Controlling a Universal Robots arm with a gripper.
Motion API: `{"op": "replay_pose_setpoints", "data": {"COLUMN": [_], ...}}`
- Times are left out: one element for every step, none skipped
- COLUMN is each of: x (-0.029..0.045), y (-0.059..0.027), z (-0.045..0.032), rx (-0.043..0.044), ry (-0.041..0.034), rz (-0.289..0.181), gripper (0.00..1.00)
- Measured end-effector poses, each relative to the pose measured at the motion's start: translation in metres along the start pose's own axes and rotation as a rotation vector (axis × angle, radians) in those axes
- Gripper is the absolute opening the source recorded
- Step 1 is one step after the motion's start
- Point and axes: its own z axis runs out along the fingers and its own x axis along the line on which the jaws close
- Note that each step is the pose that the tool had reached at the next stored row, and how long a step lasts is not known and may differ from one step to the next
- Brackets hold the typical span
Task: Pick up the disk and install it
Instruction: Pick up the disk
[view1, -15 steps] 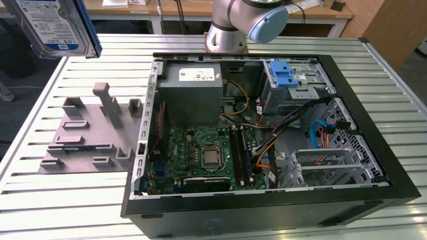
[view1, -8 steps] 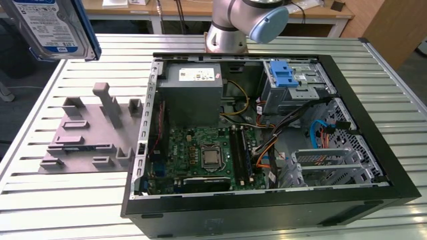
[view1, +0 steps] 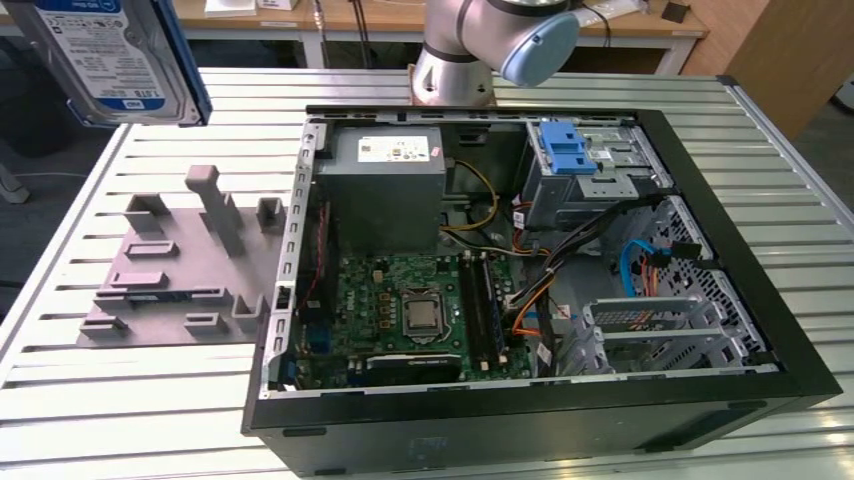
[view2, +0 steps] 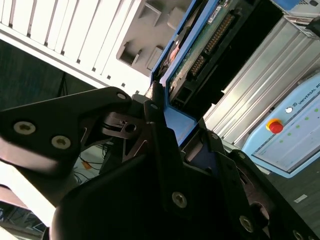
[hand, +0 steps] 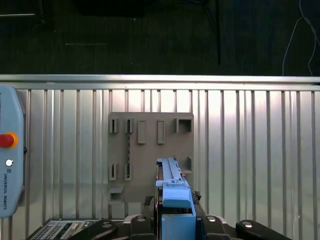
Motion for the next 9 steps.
{"op": "replay_pose_setpoints", "data": {"x": [0.0002,0.0004,0.0007,0.0010,0.0012,0.0016,0.0018,0.0020,0.0023], "y": [-0.0025,-0.0054,-0.0079,-0.0103,-0.0129,-0.0155,-0.0182,-0.0207,-0.0237], "z": [-0.0001,-0.0001,-0.0002,-0.0002,-0.0003,-0.0004,-0.0004,-0.0005,-0.0006], "rx": [-0.0001,-0.0001,-0.0001,-0.0001,-0.0002,-0.0001,-0.0002,-0.0002,-0.0002], "ry": [0.0000,0.0000,-0.0001,-0.0001,0.0000,0.0000,0.0000,0.0000,0.0000], "rz": [0.000,0.000,0.000,0.000,0.000,0.000,0.000,0.000,0.000], "gripper": [0.36,0.36,0.36,0.36,0.36,0.36,0.36,0.36,0.36]}}
